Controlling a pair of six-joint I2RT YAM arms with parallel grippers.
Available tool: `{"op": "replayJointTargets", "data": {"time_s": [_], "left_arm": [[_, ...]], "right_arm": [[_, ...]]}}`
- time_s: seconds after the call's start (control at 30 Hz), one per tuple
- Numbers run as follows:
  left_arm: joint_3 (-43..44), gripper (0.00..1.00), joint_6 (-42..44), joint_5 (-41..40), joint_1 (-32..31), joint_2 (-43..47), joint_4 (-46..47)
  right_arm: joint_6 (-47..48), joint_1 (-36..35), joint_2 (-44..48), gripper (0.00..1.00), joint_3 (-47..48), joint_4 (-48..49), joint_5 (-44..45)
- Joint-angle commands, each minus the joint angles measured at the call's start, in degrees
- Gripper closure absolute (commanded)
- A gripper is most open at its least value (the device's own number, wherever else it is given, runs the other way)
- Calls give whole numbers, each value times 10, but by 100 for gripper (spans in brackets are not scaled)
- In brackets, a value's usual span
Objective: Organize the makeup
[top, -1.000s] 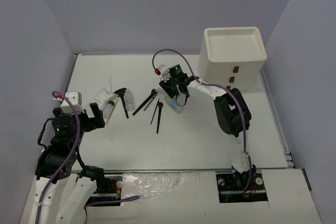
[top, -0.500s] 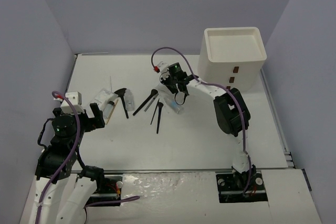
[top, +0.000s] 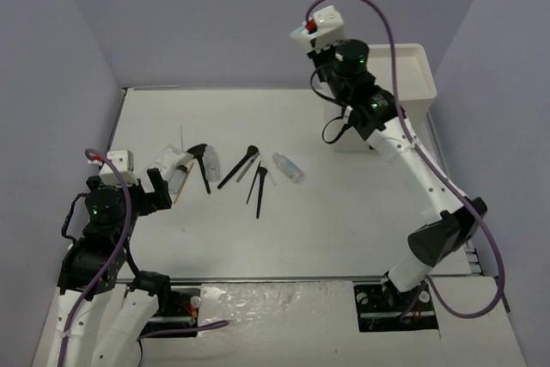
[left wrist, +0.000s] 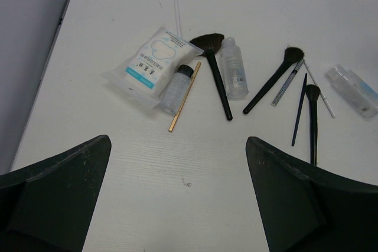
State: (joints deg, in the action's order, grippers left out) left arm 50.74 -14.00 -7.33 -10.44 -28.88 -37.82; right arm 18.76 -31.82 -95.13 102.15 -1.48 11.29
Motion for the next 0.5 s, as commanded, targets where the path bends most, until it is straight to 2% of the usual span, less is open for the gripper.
{"op": "replayJointTargets", "data": {"time_s": [0.0, 0.23, 0.47], "left_arm": [[5, 3, -8, -4, 0, -9, 37], [5, 3, -9, -6, -1, -9, 36], [5, 3, -9, -7, -1, -6, 35]], "right_arm": [[-3, 93, 31, 100, 26, -21, 82], [-48, 219, -3, 100, 55, -42, 62], [-80, 274, -76, 100, 94, -43, 44]]}}
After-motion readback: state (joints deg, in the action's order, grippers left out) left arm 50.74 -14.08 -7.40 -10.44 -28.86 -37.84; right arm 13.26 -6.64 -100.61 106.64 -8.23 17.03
